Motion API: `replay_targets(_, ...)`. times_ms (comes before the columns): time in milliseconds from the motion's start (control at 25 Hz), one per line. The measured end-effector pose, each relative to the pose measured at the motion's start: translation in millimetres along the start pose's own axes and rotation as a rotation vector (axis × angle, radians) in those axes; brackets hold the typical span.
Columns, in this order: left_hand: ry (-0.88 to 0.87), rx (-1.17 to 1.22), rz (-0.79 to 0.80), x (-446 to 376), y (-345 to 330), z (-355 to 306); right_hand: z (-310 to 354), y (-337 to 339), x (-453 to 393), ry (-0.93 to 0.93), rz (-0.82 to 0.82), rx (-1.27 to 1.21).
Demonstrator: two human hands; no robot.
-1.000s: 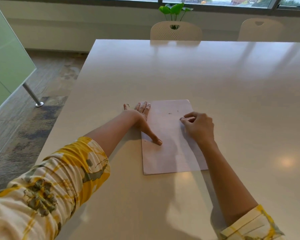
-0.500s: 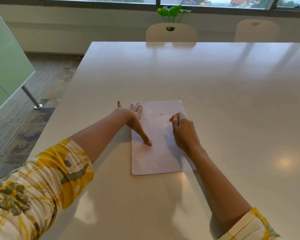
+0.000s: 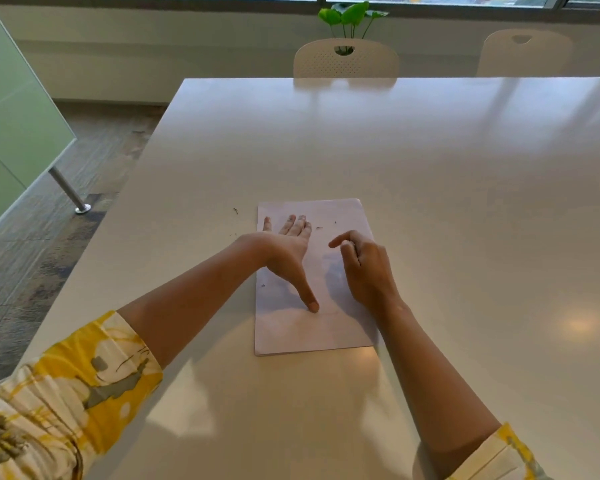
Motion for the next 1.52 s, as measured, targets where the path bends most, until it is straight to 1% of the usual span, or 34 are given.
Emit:
replay_targets(120,0.012,-0.053,0.010,8,-1,-11,2,-3,1,-0.002,0.035,0.004)
replay_targets(280,-0.014,-0.109,0.043,18,-4,-33,0,2,0,-0.006,-0.015,-0.092)
replay_targets(360,-0.026,-0.094,0.022,21,-1,-39,3,6,-1,-0.002,-0.024,-0.115)
replay_targets(440,-0.013,-0.069,-0.020,23,-1,-41,3,13,-2,-0.022,-0.085,-0.157)
replay_targets(520,-0.020,-0.038,-0.090,24,-6,-52,-2,22,-2,-0.090,-0.178,-0.241)
replay_targets(600,-0.117,0.031,-0.194,25,-12,-79,-6,26,-2,-0.158,-0.237,-0.309)
replay_targets(680,-0.237,0.181,-0.262,25,-18,-107,-13,28,1,-0.226,-0.277,-0.374)
replay_targets(760,-0.265,0.329,-0.301,21,-21,-119,-18,30,4,-0.268,-0.303,-0.449)
replay_targets(800,-0.268,0.357,-0.325,19,-22,-121,-19,31,4,-0.275,-0.306,-0.465)
replay_targets(1040,-0.229,0.240,-0.408,11,-29,-116,-22,35,6,-0.299,-0.364,-0.461)
replay_targets(1160,-0.184,0.219,-0.441,5,-33,-106,-23,37,5,-0.279,-0.373,-0.402)
replay_targets(1240,-0.077,0.234,-0.437,0,-35,-82,-23,36,4,-0.264,-0.365,-0.370)
replay_targets(1320,0.069,0.242,-0.419,-5,-33,-55,-24,36,3,-0.257,-0.371,-0.360)
replay_targets(1360,0.109,0.234,-0.426,-6,-31,-50,-24,36,3,-0.257,-0.376,-0.362)
replay_targets(1400,0.097,0.225,-0.453,-7,-27,-54,-24,37,3,-0.257,-0.385,-0.378)
replay_targets(1480,-0.038,0.200,-0.506,-13,-15,-82,-25,40,4,-0.259,-0.430,-0.448)
replay_targets(1520,-0.099,0.184,-0.500,-18,-12,-97,-26,41,5,-0.260,-0.455,-0.481)
Point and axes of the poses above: each hand's wrist, its own x-axis away from the middle knuckle, its own y-axis out of the back of the hand, z = x × y, the point moved 7 cm from there along -x, towards the middle knuckle, and after that the axes turned 10 degrees about -x, right-handed, at the moved point
